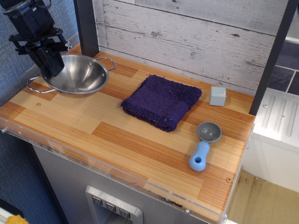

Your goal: Move silver bowl directly to the left of blue cloth.

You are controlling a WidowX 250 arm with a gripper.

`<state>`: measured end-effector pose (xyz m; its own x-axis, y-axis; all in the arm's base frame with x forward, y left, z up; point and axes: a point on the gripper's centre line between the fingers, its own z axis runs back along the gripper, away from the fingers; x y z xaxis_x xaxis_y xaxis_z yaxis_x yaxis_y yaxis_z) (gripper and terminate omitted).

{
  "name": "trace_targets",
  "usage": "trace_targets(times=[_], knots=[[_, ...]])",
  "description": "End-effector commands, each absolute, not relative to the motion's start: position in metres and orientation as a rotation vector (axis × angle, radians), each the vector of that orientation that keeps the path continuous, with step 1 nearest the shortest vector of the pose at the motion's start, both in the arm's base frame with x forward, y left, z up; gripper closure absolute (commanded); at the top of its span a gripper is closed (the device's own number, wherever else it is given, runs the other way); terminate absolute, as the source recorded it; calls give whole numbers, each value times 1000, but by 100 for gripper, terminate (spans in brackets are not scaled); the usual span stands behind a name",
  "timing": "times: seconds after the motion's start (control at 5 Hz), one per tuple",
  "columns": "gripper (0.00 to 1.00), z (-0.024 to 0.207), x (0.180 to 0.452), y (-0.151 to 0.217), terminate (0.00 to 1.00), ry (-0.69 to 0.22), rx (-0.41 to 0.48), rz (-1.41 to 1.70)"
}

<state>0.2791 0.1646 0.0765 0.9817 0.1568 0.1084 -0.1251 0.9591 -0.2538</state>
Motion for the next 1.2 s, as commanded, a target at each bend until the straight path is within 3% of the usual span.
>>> trace_targets(times=[0.0,0.6,0.8,1.0], knots=[[100,67,295,188,0,-153,-222,220],[100,35,313,190,0,-150,-233,238],[0,35,313,183,0,-143,-250,244],[0,36,318,171,0,-142,-234,243]])
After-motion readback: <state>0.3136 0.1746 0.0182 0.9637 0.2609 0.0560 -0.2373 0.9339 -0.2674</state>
